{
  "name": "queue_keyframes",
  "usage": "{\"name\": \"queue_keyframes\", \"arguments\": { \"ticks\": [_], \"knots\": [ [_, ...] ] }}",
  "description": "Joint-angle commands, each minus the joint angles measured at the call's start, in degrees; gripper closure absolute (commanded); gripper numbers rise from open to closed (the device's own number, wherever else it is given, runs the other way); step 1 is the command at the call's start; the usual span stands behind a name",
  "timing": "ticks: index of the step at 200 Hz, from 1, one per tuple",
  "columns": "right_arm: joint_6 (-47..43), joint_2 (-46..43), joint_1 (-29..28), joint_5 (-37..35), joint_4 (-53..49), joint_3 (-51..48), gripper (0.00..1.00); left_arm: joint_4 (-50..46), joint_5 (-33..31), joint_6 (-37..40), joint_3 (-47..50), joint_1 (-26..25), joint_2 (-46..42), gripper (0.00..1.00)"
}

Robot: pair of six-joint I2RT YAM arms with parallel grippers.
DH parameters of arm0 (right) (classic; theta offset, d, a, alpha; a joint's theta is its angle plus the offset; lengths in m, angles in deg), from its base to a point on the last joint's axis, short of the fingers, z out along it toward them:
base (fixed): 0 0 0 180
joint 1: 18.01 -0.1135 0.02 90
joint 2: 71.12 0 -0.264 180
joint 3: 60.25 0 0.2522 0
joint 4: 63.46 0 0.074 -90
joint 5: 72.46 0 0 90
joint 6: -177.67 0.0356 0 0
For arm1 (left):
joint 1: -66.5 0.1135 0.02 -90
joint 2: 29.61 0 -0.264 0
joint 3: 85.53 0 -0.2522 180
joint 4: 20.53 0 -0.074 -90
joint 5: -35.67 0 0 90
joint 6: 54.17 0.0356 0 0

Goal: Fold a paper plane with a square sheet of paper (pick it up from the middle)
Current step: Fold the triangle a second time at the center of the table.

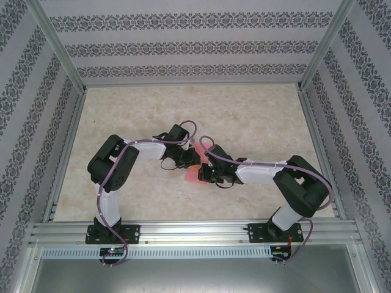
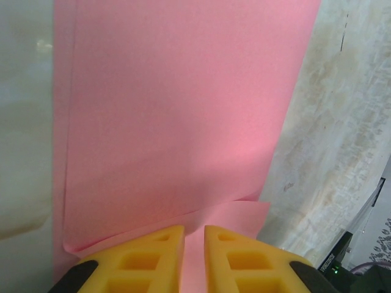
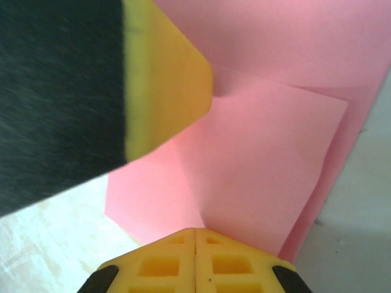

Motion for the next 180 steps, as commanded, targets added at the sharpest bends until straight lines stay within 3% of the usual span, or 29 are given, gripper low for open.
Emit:
{"name": "queue_keyframes", "arguments": {
  "ticks": [1,129,180],
  "knots": [
    [1.44,1.19,0.57,-1.58,-0.33,-2.09,0.93,-2.16,-1.17,1.5,0.46,-0.44,3.49,0.8],
    [6.19,-0.35,0.78,1.51,0.39,-5.68,0.9,-2.98,-3.89,1.46,1.18,-0.55,3.75,0.82],
    [9.84,-0.61,1.48,6.28,11.36,-11.1,0.88,-2.97,-4.25,1.39,1.46,-0.55,4.07,0.85]
  ]
}}
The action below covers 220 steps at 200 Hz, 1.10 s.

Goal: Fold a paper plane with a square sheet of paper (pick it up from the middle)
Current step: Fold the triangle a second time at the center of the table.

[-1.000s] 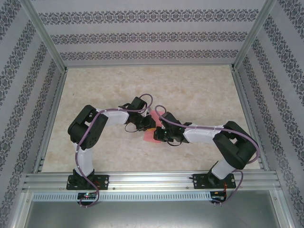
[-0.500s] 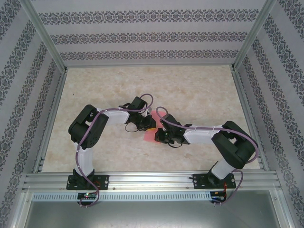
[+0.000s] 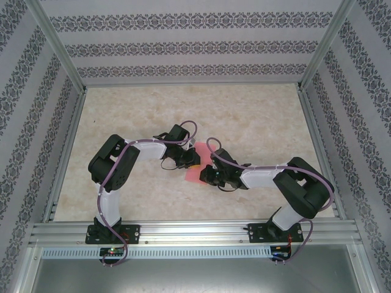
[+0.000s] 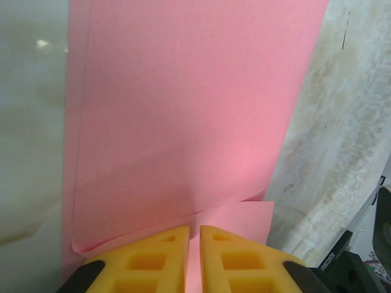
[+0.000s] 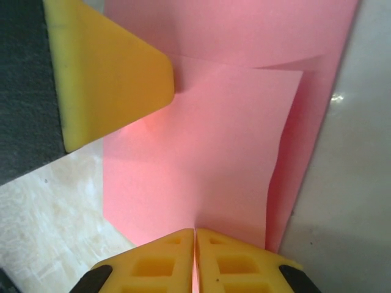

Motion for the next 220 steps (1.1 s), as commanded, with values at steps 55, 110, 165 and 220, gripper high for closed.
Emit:
{"name": "queue_keyframes", "arguments": {
  "ticks": [55,110,165,220],
  "knots": [
    [4.27,-2.39,0.2,1.5,-2.95,-4.18,0.88,-2.95,-4.14,1.37,1.69,-0.55,3.99,0.85],
    [1.13,-3.32,-0.97,-0.69,-11.22,-2.07,0.88,-3.28,-3.52,1.8,1.33,-0.56,4.2,0.85],
    [3.66,-3.61,-1.18,0.26,-6.44,-6.1,0.88,-3.71,-2.9,2.36,1.12,-0.55,4.19,0.85],
    [4.44,-6.22,-1.15,-0.47,-8.39,-5.83,0.88,-4.47,-2.94,3.05,1.2,-0.55,4.06,0.85]
  ]
}}
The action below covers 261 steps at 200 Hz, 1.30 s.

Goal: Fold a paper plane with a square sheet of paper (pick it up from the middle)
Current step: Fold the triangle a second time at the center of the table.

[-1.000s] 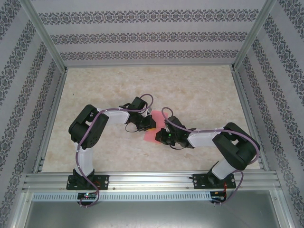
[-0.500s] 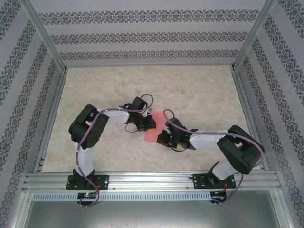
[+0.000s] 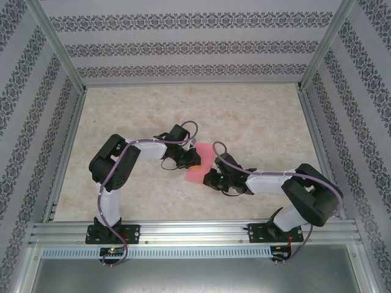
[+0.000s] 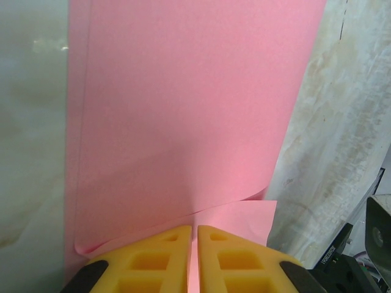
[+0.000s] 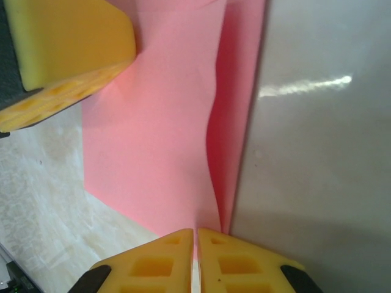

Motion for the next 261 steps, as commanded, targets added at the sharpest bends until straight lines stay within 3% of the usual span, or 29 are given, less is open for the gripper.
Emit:
{"name": "queue_keyframes", "arguments": {
  "ticks": [1,52,80,140,171,221,261],
  "knots": [
    [0.69,-0.46,-0.64,-0.35,-6.14,-1.44,0.88,-4.41,-4.07,1.72,1.43,-0.5,3.6,0.85],
    [-0.4,2.69,-1.43,-1.74,-10.49,1.69,0.91,-4.48,-3.96,1.67,1.17,-0.54,3.56,0.85],
    [2.1,3.36,-2.08,-1.85,-8.14,-0.75,0.92,-4.64,-4.15,1.78,1.24,-0.56,3.27,0.85],
    [-0.03,-8.72,-1.03,-4.51,-12.98,1.86,0.89,-5.09,-4.43,2.15,1.09,-0.57,2.75,0.85],
    [-0.1,-12.72,0.95,-4.81,-10.08,2.11,0.87,-5.04,-4.27,2.32,0.96,-0.51,2.74,0.85],
    [0.33,-3.83,1.38,1.45,-1.15,5.51,0.88,-5.31,-4.16,2.53,0.57,-0.5,2.85,0.85],
    [-1.17,2.57,1.54,2.07,-2.9,7.99,0.88,-5.39,-3.91,2.55,0.4,-0.51,2.84,0.85]
  ]
}}
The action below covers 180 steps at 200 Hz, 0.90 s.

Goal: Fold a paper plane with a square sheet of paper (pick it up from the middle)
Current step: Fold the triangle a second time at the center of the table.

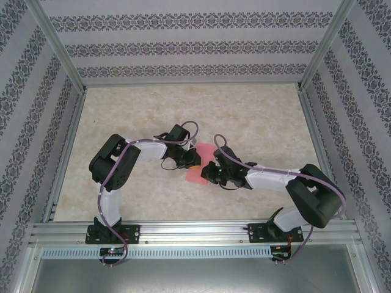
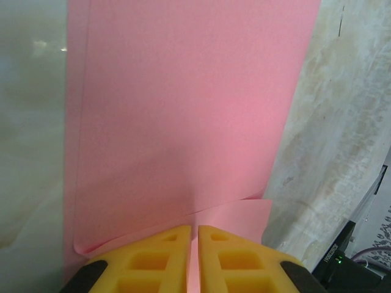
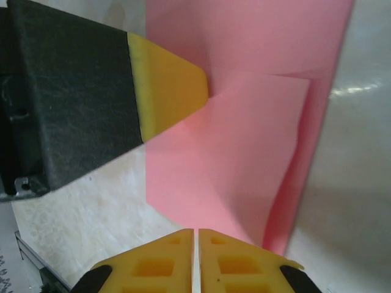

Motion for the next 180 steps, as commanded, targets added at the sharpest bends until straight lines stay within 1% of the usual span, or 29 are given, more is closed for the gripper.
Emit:
{"name": "queue_keyframes", "arguments": {
  "ticks": [1,41,80,103,122,146,180],
  "knots": [
    [-1.79,2.78,0.13,1.41,0.62,1.92,0.89,-5.18,-3.95,1.59,0.51,-0.48,2.83,0.85],
    [-1.42,6.56,0.24,0.85,0.57,-1.03,0.89,-5.07,-3.04,1.61,-0.08,-0.55,2.36,0.83],
    [-1.45,8.21,0.4,0.46,0.94,-2.11,0.88,-5.79,-1.37,2.71,-2.17,-0.49,-0.51,0.75],
    [-1.01,8.78,0.4,0.73,1.65,-2.49,0.88,-7.9,-1.96,3.29,-3.71,-0.52,-3.45,0.71],
    [-1.26,8.79,0.32,0.47,0.77,-2.17,0.89,-8.87,-2.37,2.98,-3.94,-0.5,-5.22,0.7],
    [-1.36,7.9,0.07,-1.21,-1.15,-2.33,0.89,-9.48,-3.92,2.02,-2.28,-0.49,-7.98,0.69],
    [-0.56,6.74,-0.34,-2.42,-1.1,-4.17,0.89,-8.01,-5.86,-0.43,1.93,-0.52,-12.89,0.69]
  ]
}}
